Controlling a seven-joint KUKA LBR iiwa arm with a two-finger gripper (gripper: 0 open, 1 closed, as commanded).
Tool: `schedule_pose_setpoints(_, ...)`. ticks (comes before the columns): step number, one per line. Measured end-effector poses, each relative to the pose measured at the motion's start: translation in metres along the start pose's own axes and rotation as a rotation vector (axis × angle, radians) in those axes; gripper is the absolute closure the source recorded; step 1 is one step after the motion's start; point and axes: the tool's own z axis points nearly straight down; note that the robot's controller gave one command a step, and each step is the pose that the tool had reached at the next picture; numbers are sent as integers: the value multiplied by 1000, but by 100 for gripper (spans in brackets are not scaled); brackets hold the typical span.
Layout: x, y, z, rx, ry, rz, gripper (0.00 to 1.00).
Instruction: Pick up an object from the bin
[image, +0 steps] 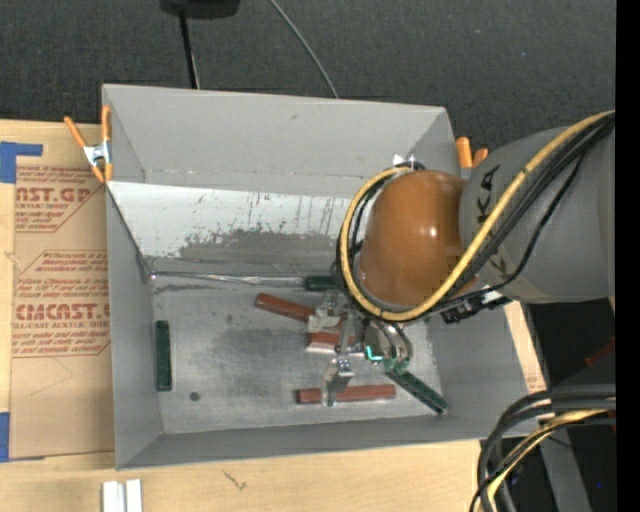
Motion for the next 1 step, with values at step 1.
schedule_pose_setpoints(1,-2,0,-4,0,-7,1,0)
